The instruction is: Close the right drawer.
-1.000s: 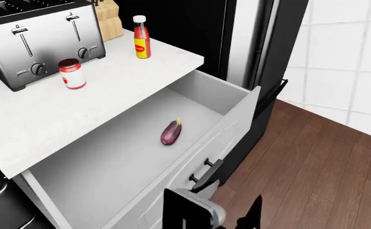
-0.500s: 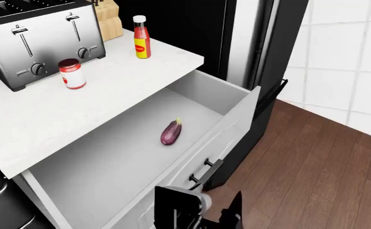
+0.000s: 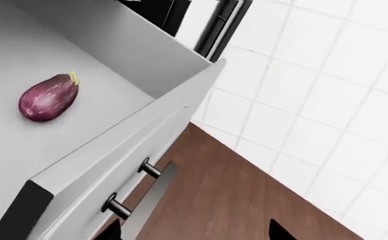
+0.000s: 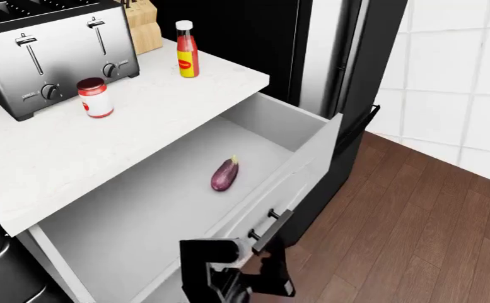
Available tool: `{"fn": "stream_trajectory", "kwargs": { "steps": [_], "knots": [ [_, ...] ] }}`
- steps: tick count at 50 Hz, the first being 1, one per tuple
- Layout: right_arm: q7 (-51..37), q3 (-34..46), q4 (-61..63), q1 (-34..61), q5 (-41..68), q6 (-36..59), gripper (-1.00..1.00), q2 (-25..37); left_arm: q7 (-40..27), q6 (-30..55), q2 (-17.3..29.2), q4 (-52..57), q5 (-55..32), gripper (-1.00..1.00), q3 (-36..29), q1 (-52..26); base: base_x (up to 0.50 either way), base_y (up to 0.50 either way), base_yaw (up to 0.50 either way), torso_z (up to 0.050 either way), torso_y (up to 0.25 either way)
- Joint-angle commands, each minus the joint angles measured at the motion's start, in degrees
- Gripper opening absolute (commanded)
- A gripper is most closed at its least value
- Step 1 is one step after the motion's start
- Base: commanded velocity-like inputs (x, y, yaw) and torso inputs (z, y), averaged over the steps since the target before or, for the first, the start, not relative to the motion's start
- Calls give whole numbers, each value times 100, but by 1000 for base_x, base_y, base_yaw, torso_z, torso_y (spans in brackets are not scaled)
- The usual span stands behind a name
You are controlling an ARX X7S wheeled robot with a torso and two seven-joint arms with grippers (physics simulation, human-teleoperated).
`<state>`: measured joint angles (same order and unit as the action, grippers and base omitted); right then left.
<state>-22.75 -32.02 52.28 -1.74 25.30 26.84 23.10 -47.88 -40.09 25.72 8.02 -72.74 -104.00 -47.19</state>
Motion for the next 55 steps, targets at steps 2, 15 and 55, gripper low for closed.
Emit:
{"fn": "stream_trajectory", "kwargs": {
  "steps": [2,15,55],
  "knots": [
    [-43,-51,67,-12,36,-27,100,13,-52,-237,98,-677,-547,100,280,346,0,0,0,0,0],
    [-36,-24,35,-30,30,-109,100,19,61,-451,119,-1318,-898,100,566,600,0,0,0,0,0],
    [-136,52,8,-33,102,-95,100,108,-237,-638,754,-1375,-831,100,1072,583,0,0,0,0,0]
  ]
}}
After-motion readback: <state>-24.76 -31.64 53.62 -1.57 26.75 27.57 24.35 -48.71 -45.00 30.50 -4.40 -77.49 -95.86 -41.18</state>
